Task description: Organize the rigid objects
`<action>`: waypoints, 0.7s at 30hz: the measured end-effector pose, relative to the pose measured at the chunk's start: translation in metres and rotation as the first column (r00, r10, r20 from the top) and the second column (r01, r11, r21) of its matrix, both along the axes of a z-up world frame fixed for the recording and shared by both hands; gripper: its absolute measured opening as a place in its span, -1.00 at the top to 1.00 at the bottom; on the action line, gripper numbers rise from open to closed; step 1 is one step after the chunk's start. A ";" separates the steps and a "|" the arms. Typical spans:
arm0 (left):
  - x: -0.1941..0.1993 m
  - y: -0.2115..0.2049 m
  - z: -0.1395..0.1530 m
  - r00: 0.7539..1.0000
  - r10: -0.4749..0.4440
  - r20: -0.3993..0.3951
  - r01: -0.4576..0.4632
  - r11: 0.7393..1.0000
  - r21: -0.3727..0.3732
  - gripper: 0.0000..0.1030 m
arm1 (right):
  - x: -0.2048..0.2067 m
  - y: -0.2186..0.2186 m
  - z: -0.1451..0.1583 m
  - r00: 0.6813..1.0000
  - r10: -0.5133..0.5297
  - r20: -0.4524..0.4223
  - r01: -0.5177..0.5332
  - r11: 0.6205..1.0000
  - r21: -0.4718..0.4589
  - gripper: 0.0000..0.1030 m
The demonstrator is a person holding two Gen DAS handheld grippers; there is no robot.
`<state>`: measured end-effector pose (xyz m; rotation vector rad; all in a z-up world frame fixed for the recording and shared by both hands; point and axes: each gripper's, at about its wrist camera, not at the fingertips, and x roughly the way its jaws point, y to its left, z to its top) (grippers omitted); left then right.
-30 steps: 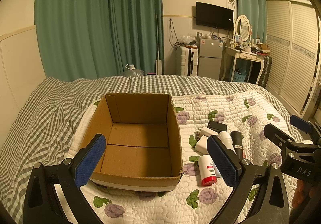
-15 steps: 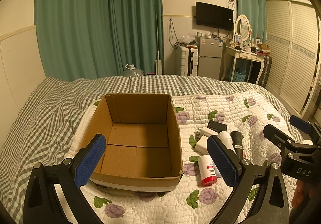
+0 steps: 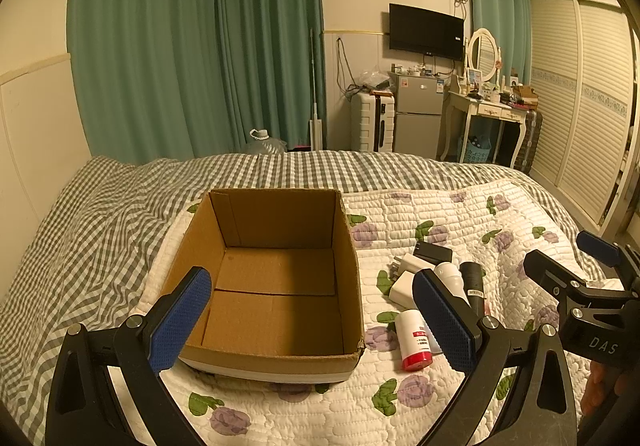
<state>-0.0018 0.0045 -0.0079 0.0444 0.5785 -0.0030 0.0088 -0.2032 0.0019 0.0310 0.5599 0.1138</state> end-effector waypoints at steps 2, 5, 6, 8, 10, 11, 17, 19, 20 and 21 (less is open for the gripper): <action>0.000 0.001 0.000 1.000 -0.001 0.000 0.001 1.000 0.000 -0.99 | 0.000 0.000 0.000 1.000 0.000 0.000 0.000 1.000 0.000 -1.00; 0.000 0.000 0.000 1.000 0.001 0.000 -0.001 1.000 0.000 -0.99 | 0.000 0.000 0.001 1.000 0.000 0.000 0.000 1.000 0.000 -1.00; -0.001 0.001 0.000 1.000 0.001 0.000 -0.001 1.000 -0.001 -0.99 | 0.000 0.000 0.001 1.000 0.001 0.001 -0.001 1.000 0.001 -1.00; -0.001 0.001 0.001 1.000 0.001 0.001 -0.001 1.000 0.000 -0.99 | -0.001 -0.001 0.002 1.000 0.000 0.002 0.000 1.000 0.002 -1.00; -0.001 0.000 0.001 1.000 -0.001 0.003 0.001 1.000 -0.001 -0.99 | -0.001 -0.001 0.002 1.000 0.000 0.001 0.000 1.000 0.003 -1.00; -0.002 0.000 0.002 1.000 -0.002 0.004 0.002 1.000 0.000 -0.99 | -0.001 0.000 0.002 1.000 0.001 0.001 -0.001 1.000 0.004 -1.00; -0.010 -0.011 0.014 0.999 -0.039 0.036 0.039 0.999 0.014 -0.99 | -0.008 -0.007 0.014 1.000 0.016 0.008 -0.016 1.000 0.009 -1.00; -0.011 -0.020 0.018 0.997 -0.061 0.038 0.060 0.998 0.026 -0.99 | -0.010 -0.013 0.018 1.000 0.005 0.005 -0.005 1.000 0.004 -1.00; -0.012 -0.026 0.019 0.997 -0.074 0.038 0.073 0.997 0.031 -0.99 | -0.008 -0.020 0.020 1.000 -0.004 0.003 0.004 1.000 -0.003 -1.00; -0.011 -0.031 0.019 0.995 -0.089 0.036 0.087 0.995 0.037 -0.99 | -0.006 -0.024 0.020 1.000 -0.013 -0.001 0.013 1.000 -0.010 -1.00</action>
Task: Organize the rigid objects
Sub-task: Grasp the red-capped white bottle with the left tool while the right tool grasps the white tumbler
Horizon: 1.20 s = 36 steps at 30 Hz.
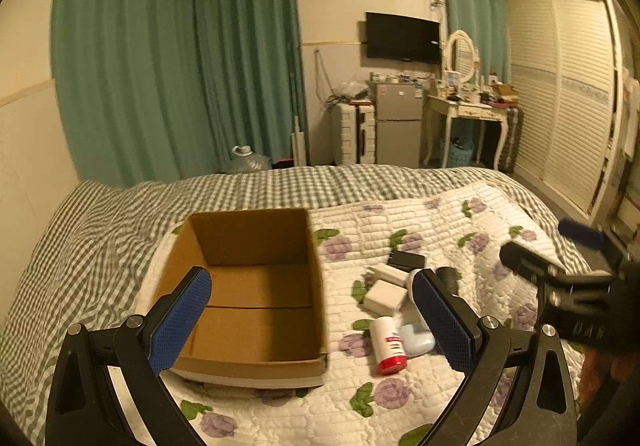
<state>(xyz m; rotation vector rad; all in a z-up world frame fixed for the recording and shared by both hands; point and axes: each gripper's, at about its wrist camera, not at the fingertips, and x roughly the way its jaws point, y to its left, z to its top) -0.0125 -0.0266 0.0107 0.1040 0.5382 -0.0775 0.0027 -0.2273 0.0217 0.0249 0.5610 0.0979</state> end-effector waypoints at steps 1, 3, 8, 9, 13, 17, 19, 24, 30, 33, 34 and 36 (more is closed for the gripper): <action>0.001 -0.006 -0.002 1.000 -0.013 -0.002 0.013 1.000 0.005 -0.99 | 0.003 -0.006 0.000 1.000 -0.010 -0.006 0.010 1.000 -0.017 -1.00; 0.005 -0.018 -0.008 0.999 -0.026 -0.020 0.027 0.999 0.019 -0.99 | 0.009 -0.016 0.002 1.000 -0.027 -0.013 0.026 0.998 -0.064 -1.00; 0.021 -0.050 -0.043 0.988 -0.091 -0.125 0.092 0.996 0.001 -0.95 | 0.030 -0.038 -0.014 0.997 -0.038 -0.069 0.026 0.985 -0.168 -1.00; 0.024 -0.056 -0.052 0.983 -0.106 -0.150 0.107 0.994 0.001 -0.95 | 0.034 -0.041 -0.023 0.995 -0.033 -0.091 0.016 0.984 -0.176 -1.00; 0.037 -0.080 -0.094 0.958 -0.140 -0.250 0.149 0.989 0.017 -0.94 | 0.046 -0.049 -0.052 0.982 -0.038 -0.186 0.008 0.987 -0.162 -1.00; 0.051 -0.088 -0.132 0.938 -0.122 -0.325 0.136 0.991 0.020 -0.93 | 0.051 -0.047 -0.063 0.973 -0.042 -0.226 0.000 0.983 -0.184 -1.00; 0.056 -0.087 -0.144 0.932 -0.106 -0.347 0.120 0.993 0.019 -0.92 | 0.052 -0.045 -0.065 0.971 -0.040 -0.234 -0.004 0.983 -0.186 -1.00; 0.063 -0.077 -0.155 0.926 -0.081 -0.369 0.090 0.996 0.008 -0.85 | 0.057 -0.039 -0.073 0.966 -0.032 -0.258 -0.021 0.980 -0.199 -1.00; 0.074 -0.073 -0.162 0.926 -0.051 -0.374 0.059 0.998 0.011 -0.47 | 0.059 -0.032 -0.077 0.963 -0.027 -0.269 -0.034 0.975 -0.219 -1.00; 0.079 -0.075 -0.166 0.922 -0.051 -0.385 0.056 0.998 0.001 -0.47 | 0.061 -0.029 -0.080 0.961 -0.032 -0.276 -0.033 0.973 -0.228 -1.00; 0.080 -0.074 -0.171 0.907 -0.072 -0.415 0.063 0.997 -0.036 -0.45 | 0.061 -0.029 -0.081 0.960 -0.033 -0.277 -0.032 0.973 -0.229 -1.00; 0.082 -0.071 -0.182 0.879 -0.096 -0.467 0.062 0.994 -0.089 0.03 | 0.061 -0.028 -0.082 0.960 -0.033 -0.277 -0.034 0.972 -0.231 -1.00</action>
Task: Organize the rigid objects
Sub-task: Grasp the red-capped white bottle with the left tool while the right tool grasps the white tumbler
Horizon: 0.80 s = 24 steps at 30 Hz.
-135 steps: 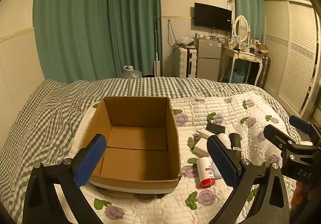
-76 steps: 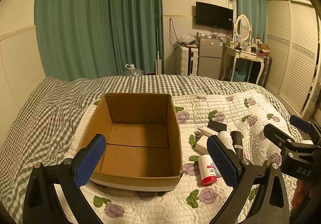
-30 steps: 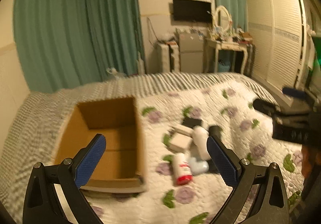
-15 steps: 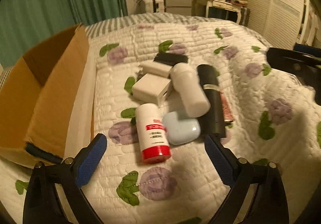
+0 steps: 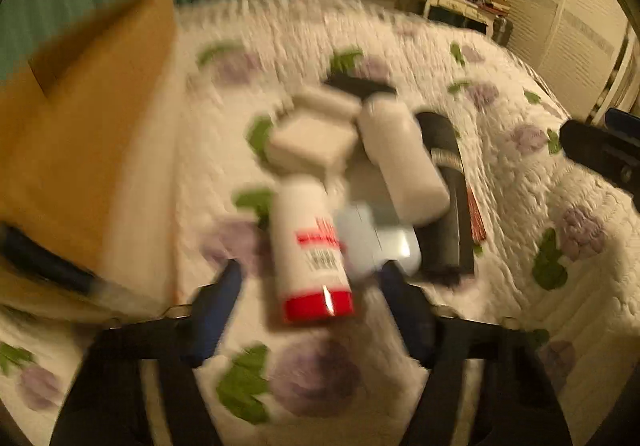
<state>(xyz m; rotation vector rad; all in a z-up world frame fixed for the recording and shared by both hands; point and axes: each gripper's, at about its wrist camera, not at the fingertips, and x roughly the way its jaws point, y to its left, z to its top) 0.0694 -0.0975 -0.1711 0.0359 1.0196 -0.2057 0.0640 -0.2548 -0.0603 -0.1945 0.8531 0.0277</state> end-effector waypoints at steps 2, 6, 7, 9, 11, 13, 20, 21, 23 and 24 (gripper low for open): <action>-0.001 0.004 -0.007 1.000 0.010 -0.019 -0.011 1.000 -0.021 0.23 | 0.000 0.002 -0.001 1.000 0.004 0.001 -0.004 1.000 -0.003 -1.00; -0.007 0.013 0.004 1.000 0.012 0.015 -0.011 0.998 -0.065 0.26 | 0.002 0.006 -0.007 1.000 0.015 -0.013 -0.015 1.000 -0.008 -1.00; -0.010 0.014 0.009 0.999 0.013 0.033 -0.011 0.998 -0.057 0.27 | 0.003 0.008 -0.008 1.000 0.020 -0.018 -0.020 1.000 -0.008 -1.00; -0.014 0.018 0.016 0.998 0.022 0.053 -0.019 0.999 -0.051 0.28 | 0.006 0.010 -0.010 0.999 0.034 -0.019 -0.034 0.999 0.005 -1.00; -0.017 0.021 0.021 0.998 0.028 0.058 -0.025 0.998 -0.054 0.29 | 0.010 0.013 -0.011 0.999 0.050 -0.021 -0.049 0.999 0.021 -1.00; -0.021 0.025 0.026 0.997 0.035 0.067 -0.032 0.998 -0.046 0.29 | 0.018 0.021 -0.015 0.997 0.072 -0.032 -0.071 0.997 0.031 -1.00; -0.024 0.032 0.037 0.994 0.058 0.096 -0.054 0.998 -0.039 0.29 | 0.055 0.059 -0.038 0.981 0.166 -0.100 -0.164 0.986 0.029 -0.82; -0.025 0.034 0.039 0.993 0.065 0.101 -0.061 0.997 -0.040 0.29 | 0.059 0.064 -0.045 0.976 0.179 -0.124 -0.177 0.984 0.029 -0.64; -0.025 0.039 0.042 0.991 0.079 0.109 -0.075 0.996 -0.042 0.29 | 0.064 0.070 -0.056 0.968 0.191 -0.160 -0.188 0.981 0.034 -0.57; -0.025 0.040 0.043 0.990 0.085 0.111 -0.081 0.996 -0.042 0.29 | 0.068 0.072 -0.062 0.966 0.191 -0.177 -0.188 0.982 0.032 -0.54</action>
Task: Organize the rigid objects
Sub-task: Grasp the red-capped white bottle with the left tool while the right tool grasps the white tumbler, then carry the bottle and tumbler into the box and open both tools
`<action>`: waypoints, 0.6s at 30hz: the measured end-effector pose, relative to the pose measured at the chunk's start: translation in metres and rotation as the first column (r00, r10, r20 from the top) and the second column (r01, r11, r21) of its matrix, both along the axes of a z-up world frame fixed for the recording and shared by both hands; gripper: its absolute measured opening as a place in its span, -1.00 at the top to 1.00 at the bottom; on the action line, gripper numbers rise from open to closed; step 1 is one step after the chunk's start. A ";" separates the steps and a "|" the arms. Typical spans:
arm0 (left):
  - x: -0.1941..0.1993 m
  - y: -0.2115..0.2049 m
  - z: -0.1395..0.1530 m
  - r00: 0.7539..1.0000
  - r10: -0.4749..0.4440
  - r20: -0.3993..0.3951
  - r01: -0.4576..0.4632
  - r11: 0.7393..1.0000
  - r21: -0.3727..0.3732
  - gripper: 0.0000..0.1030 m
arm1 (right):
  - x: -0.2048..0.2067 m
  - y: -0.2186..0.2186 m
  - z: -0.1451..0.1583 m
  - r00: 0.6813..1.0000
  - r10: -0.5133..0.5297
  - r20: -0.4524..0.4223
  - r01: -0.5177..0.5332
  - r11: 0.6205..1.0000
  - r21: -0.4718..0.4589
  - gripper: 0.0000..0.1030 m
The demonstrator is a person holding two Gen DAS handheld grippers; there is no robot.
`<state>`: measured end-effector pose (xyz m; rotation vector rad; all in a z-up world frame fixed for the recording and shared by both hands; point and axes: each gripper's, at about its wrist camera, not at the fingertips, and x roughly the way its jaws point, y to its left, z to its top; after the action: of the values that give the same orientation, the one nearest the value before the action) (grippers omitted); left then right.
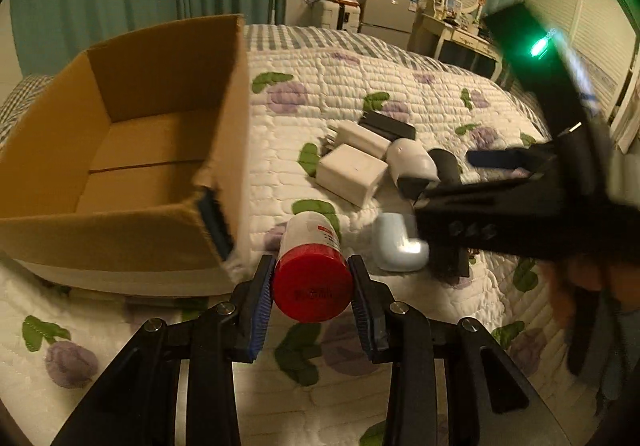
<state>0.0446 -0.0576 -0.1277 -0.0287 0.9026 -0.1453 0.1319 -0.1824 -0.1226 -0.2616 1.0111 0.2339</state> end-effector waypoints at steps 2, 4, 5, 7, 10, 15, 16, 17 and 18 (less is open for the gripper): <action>0.002 0.003 0.001 1.000 0.011 0.002 -0.011 1.000 -0.001 0.30 | 0.006 0.003 -0.010 1.000 -0.002 -0.024 0.002 1.000 -0.002 -0.43; 0.002 0.004 0.002 1.000 0.015 0.004 -0.015 1.000 0.001 0.30 | 0.013 0.008 -0.020 1.000 -0.006 -0.025 0.006 1.000 -0.029 -0.40; 0.001 0.005 0.002 1.000 0.014 0.005 -0.014 1.000 0.002 0.30 | 0.014 0.011 -0.021 1.000 -0.004 -0.014 0.003 0.999 -0.048 -0.40; 0.000 0.007 0.003 1.000 0.013 0.004 -0.013 1.000 -0.004 0.30 | 0.013 0.016 -0.024 1.000 0.002 0.002 -0.002 0.996 -0.086 -0.26; -0.001 0.008 0.005 1.000 0.012 0.003 -0.012 1.000 -0.003 0.30 | 0.004 0.013 -0.021 1.000 -0.007 0.011 0.008 0.996 -0.085 0.13; -0.007 0.006 0.014 1.000 0.008 0.015 -0.007 1.000 -0.008 0.30 | -0.023 0.001 -0.005 0.999 -0.023 0.028 0.024 0.999 -0.025 0.14; -0.009 0.006 0.016 1.000 0.005 0.018 -0.005 1.000 -0.010 0.30 | -0.028 0.001 -0.001 0.999 -0.022 0.035 0.023 0.999 -0.026 0.14; -0.012 0.005 0.020 1.000 0.001 0.024 0.000 1.000 -0.010 0.30 | -0.037 0.000 0.005 0.998 -0.022 0.051 0.023 0.999 -0.023 0.14; -0.016 0.007 0.021 1.000 -0.001 0.028 0.001 1.000 -0.011 0.30 | -0.043 -0.001 0.011 0.997 -0.024 0.068 0.026 0.999 -0.024 0.14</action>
<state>0.0289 -0.0510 -0.1063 -0.0361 0.8736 -0.1510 0.0886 -0.1834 -0.1113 -0.2774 0.9507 0.1885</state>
